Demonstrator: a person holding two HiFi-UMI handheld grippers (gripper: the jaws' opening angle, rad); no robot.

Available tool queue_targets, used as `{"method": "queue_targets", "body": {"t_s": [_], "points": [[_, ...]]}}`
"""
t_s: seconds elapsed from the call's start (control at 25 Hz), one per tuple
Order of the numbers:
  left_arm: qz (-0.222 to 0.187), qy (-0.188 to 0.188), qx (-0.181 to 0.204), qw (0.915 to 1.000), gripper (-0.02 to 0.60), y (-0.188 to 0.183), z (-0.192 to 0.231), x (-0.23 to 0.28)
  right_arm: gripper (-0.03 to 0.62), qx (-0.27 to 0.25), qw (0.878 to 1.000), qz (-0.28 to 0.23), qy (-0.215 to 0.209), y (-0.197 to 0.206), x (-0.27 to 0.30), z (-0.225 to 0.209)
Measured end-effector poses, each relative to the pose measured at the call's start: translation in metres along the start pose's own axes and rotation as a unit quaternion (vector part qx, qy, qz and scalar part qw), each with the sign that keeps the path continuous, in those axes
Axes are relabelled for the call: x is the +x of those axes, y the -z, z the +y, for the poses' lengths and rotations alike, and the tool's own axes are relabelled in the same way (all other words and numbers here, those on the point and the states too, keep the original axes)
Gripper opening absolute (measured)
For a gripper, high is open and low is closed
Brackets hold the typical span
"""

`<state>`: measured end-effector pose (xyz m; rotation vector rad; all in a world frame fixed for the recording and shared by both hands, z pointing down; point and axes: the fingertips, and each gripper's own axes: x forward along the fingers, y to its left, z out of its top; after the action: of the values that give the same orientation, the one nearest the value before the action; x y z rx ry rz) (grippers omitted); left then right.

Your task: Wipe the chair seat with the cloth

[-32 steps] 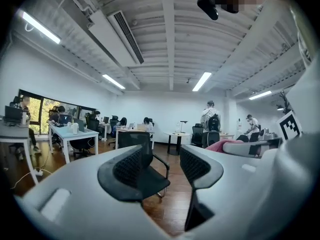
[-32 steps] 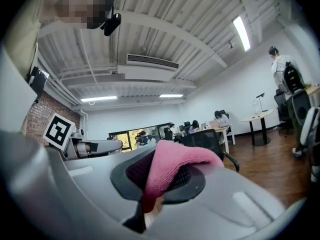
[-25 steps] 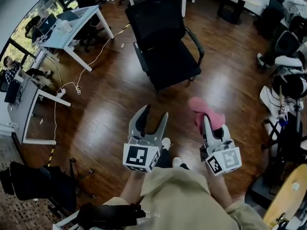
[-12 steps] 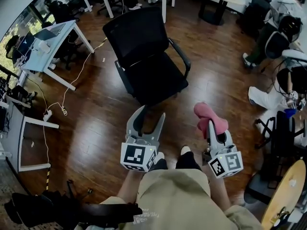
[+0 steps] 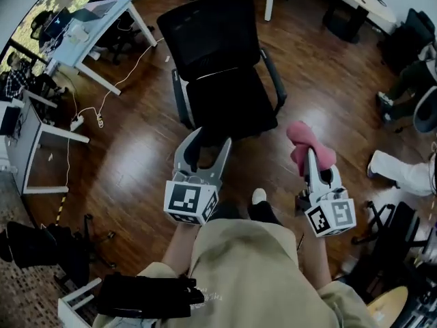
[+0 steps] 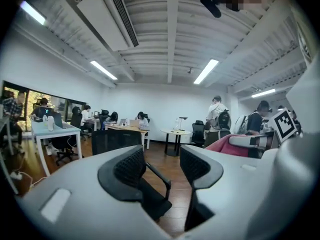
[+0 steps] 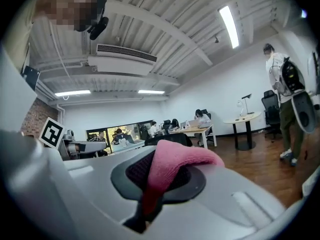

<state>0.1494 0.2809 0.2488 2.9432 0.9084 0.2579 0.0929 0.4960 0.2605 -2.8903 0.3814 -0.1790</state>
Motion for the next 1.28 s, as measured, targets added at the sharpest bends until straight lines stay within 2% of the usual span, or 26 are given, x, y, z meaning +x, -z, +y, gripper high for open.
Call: {"method": "queue_targets", "body": {"t_s": [0.16,0.28,0.4,0.6,0.8,0.92,1.0,1.12,1.28], "points": [[-0.011,-0.056,0.001,0.9983,0.19,-0.008,0.027,0.009,0.017,0.002,0.999,0.029,-0.027,0.004,0.06,-0.022],[-0.009,-0.098,-0.009,0.9951,0.184,0.01,0.054,0.012,0.017,0.001,0.997,0.054,-0.058,0.023,0.101,-0.024],[-0.006,-0.132,-0.027,0.9909,0.184,0.026,0.095,0.018,0.017,-0.003,0.992,0.09,-0.092,0.047,0.152,-0.008],[-0.012,-0.143,-0.058,0.9879,0.184,0.046,0.176,0.036,0.017,-0.016,0.983,0.144,-0.114,0.088,0.237,0.034],[-0.009,-0.145,-0.062,0.9875,0.184,0.066,0.258,0.086,0.017,-0.019,0.972,0.183,-0.145,0.122,0.323,0.066],[0.021,-0.152,-0.066,0.986,0.197,0.103,0.292,0.121,0.017,-0.012,0.962,0.216,-0.166,0.175,0.362,0.07],[0.044,-0.146,-0.073,0.9856,0.219,0.129,0.301,0.134,0.017,-0.001,0.955,0.242,-0.173,0.22,0.378,0.072],[0.075,-0.141,-0.072,0.9846,0.219,0.167,0.313,0.158,0.018,0.011,0.945,0.268,-0.189,0.285,0.42,0.073],[0.102,-0.141,-0.095,0.9802,0.212,0.217,0.336,0.198,0.018,0.032,0.925,0.285,-0.251,0.367,0.498,0.091]]}}
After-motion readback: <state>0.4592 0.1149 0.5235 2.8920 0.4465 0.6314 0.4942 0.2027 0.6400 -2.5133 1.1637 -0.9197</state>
